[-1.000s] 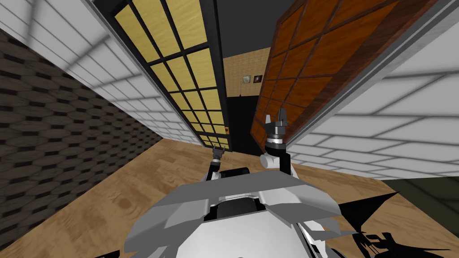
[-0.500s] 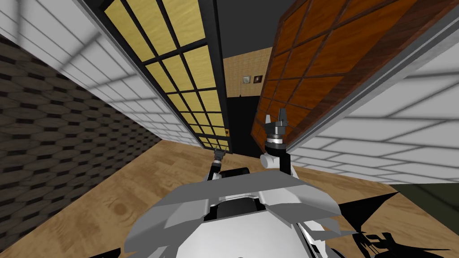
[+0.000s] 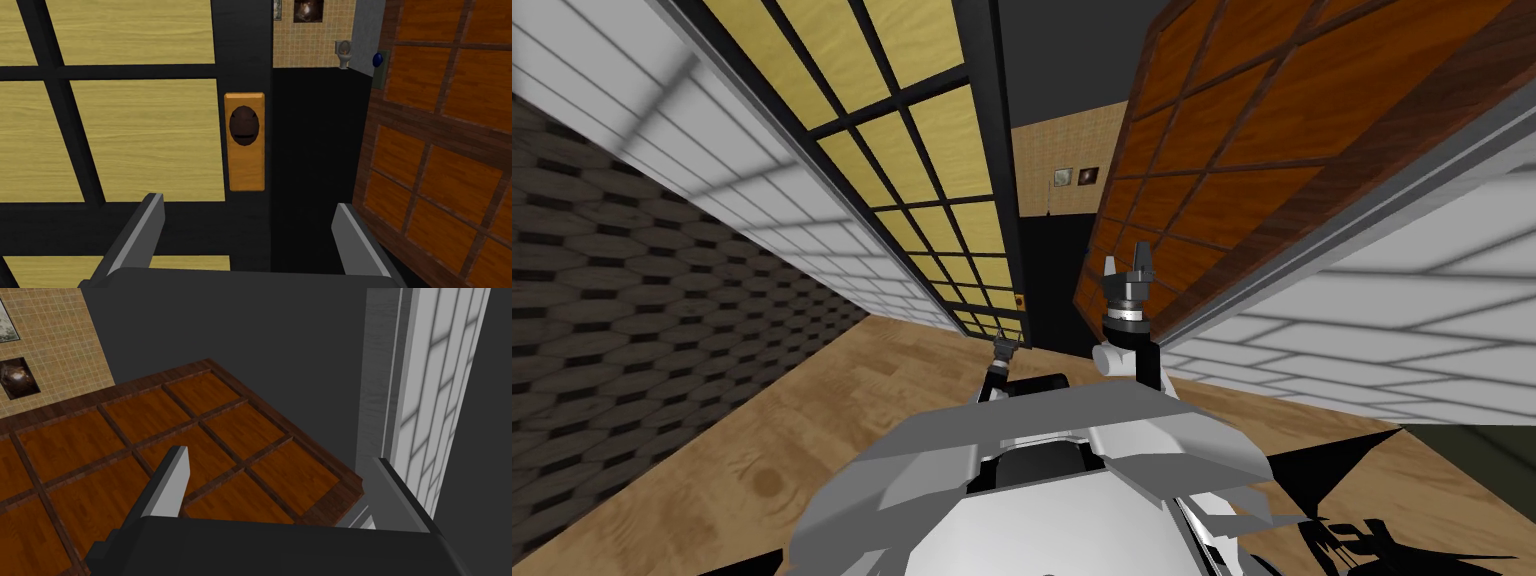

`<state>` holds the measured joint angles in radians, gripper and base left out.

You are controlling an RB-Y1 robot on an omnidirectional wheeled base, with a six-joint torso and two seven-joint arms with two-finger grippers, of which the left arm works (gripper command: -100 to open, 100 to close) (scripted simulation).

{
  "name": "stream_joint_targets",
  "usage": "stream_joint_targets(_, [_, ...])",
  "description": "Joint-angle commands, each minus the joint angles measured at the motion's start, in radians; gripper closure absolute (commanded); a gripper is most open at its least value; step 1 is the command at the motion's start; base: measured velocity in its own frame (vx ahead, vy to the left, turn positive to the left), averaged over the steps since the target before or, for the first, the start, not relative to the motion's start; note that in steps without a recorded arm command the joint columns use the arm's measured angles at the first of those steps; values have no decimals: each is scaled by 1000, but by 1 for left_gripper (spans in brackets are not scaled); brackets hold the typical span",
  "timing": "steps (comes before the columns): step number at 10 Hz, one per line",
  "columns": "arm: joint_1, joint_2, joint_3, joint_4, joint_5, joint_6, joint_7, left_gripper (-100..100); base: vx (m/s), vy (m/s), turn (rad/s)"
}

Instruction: Push the door open

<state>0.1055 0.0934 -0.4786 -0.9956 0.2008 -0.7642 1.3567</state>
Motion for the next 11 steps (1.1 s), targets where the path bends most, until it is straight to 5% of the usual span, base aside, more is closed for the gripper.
stream_joint_targets(1, [-7,-1,-10,22,3,-3,28,-100,137,12,-3])
stream_joint_targets(5, [-27,-7,-36,85,11,-12,96,-100,135,0,-2])
stream_joint_targets(11, [-36,-11,-19,101,16,-19,80,-100,149,-51,-24])
